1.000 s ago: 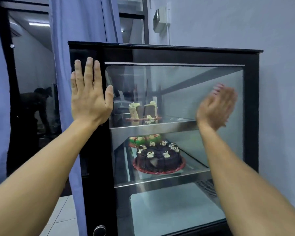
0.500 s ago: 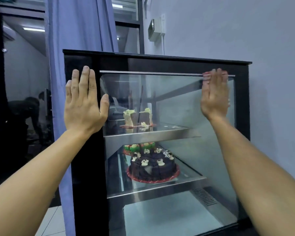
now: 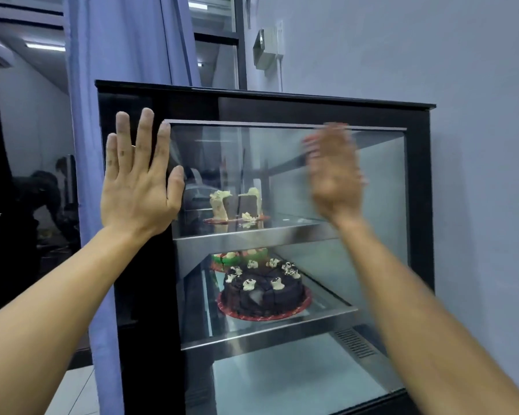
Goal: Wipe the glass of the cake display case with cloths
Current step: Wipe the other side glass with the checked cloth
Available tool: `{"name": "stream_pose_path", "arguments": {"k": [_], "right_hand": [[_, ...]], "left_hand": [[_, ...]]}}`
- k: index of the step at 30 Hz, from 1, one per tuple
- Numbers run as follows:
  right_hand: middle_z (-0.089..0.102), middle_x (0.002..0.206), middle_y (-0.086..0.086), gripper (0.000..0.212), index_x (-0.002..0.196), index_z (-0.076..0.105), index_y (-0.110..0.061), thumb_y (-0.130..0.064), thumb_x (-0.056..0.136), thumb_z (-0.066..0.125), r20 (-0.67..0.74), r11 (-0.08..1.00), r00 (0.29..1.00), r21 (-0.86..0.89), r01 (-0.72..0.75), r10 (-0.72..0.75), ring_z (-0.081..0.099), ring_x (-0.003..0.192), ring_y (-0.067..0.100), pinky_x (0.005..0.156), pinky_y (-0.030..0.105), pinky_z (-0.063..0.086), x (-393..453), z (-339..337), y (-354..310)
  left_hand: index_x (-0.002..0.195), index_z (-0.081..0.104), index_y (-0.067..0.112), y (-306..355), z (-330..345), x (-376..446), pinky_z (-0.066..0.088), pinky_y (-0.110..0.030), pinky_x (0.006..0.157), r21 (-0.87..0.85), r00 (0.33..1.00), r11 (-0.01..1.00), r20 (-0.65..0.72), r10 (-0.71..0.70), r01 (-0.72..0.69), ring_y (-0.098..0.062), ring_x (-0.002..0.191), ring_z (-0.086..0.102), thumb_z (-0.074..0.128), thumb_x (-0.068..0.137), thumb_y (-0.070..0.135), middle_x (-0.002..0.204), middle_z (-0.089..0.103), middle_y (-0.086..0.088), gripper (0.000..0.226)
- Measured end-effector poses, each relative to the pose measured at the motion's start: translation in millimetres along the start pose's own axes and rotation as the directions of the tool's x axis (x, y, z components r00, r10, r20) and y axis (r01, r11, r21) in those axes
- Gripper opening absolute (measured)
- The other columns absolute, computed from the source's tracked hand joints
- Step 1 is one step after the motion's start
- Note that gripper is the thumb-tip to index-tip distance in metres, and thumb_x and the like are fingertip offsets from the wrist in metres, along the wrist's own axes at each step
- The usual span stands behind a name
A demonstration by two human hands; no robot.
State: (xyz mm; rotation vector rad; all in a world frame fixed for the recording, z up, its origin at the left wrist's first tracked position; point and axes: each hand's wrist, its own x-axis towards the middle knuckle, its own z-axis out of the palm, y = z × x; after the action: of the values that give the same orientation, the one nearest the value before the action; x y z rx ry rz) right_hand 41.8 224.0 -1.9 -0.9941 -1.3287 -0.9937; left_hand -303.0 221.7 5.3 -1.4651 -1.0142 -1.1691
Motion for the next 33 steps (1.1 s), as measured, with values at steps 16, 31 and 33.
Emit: {"name": "stream_pose_path", "arguments": {"k": [16, 31, 33], "right_hand": [[0.021, 0.17, 0.008, 0.056, 0.161, 0.03, -0.013, -0.03, 0.108, 0.033, 0.118, 0.963, 0.957, -0.003, 0.268, -0.266, 0.012, 0.159, 0.024, 0.13, 0.04, 0.005, 25, 5, -51], [-0.009, 0.17, 0.007, 0.063, 0.163, 0.005, -0.012, -0.035, 0.109, 0.028, 0.161, 0.996, 0.985, 0.075, 0.044, -0.056, -0.006, 0.16, 0.029, 0.13, 0.047, -0.002, -58, 15, -115], [-0.002, 0.169, 0.009, 0.061, 0.162, 0.013, -0.011, -0.033, 0.109, 0.034, 0.21, 0.926, 0.903, 0.113, 0.359, -0.376, 0.002, 0.16, 0.029, 0.13, 0.049, 0.004, -66, 22, -148]], "left_hand": [[0.166, 0.013, 0.014, -3, 4, -2, -0.005, -0.041, 0.129, -0.007, 1.0, 1.0, -0.015, -0.016, 0.016, -0.028, 0.161, 0.002, 0.028, 0.105, 0.043, 0.174, 0.006, -0.004, 0.07], [0.166, 0.012, 0.015, 0, 2, -2, -0.006, -0.041, 0.128, 0.003, 0.999, 0.999, -0.019, -0.032, 0.033, -0.03, 0.161, 0.002, 0.027, 0.105, 0.043, 0.174, 0.006, -0.004, 0.069], [0.167, 0.012, 0.015, -1, 1, -2, -0.006, -0.04, 0.128, -0.001, 1.0, 1.0, -0.01, -0.022, 0.022, -0.029, 0.161, 0.002, 0.028, 0.105, 0.042, 0.174, 0.006, -0.005, 0.069]]}}
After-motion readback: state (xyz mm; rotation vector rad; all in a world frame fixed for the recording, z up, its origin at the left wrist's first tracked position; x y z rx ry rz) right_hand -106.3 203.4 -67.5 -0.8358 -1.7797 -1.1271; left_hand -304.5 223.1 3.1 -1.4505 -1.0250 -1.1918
